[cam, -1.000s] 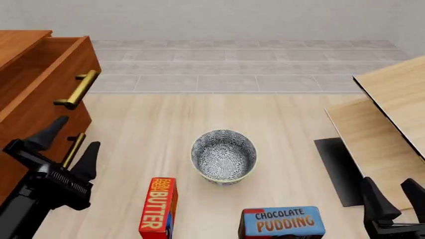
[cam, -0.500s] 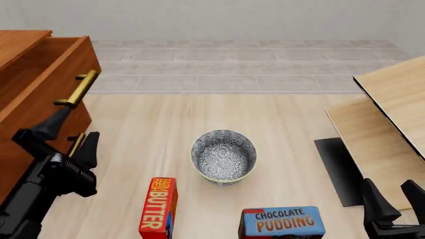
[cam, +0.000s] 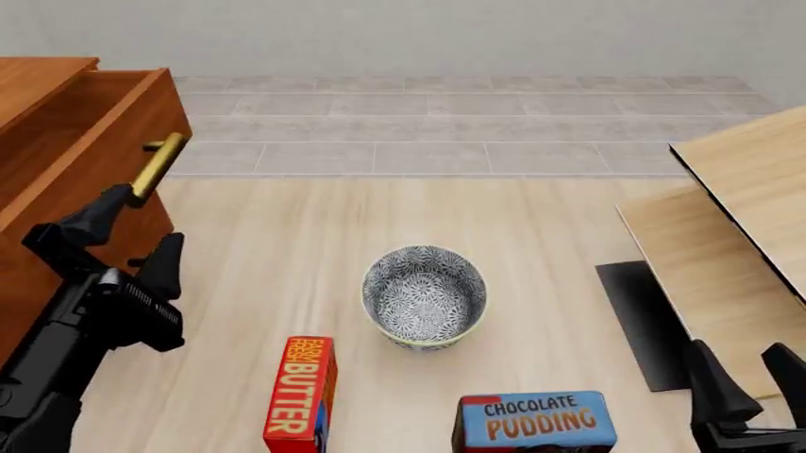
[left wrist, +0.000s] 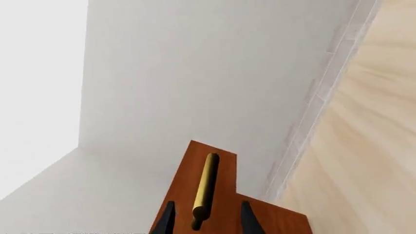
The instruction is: Close the top drawer of the cabinet.
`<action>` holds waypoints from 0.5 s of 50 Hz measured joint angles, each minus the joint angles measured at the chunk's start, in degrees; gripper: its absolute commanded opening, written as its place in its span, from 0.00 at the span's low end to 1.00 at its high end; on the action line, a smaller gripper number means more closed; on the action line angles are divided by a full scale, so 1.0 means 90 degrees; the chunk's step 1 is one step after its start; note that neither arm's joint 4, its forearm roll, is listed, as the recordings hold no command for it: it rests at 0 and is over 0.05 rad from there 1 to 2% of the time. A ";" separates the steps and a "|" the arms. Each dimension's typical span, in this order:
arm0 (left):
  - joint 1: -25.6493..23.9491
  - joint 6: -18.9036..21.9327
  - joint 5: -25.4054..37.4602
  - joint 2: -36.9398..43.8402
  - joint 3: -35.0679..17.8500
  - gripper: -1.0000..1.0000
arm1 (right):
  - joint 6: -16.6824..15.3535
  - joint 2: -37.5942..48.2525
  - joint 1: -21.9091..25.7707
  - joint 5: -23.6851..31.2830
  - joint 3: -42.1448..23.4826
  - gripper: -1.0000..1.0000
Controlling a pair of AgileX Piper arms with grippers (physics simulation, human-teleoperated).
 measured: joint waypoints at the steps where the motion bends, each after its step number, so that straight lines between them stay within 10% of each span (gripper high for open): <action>1: 0.0007 0.0005 -0.0010 0.0020 -0.0008 1.00 | 0.0001 -0.0004 -0.0001 0.0005 0.0000 1.00; 25: 0.0217 0.0259 -0.0477 0.0640 -0.0126 1.00 | 0.0007 -0.0126 -0.0008 0.0115 0.0002 1.00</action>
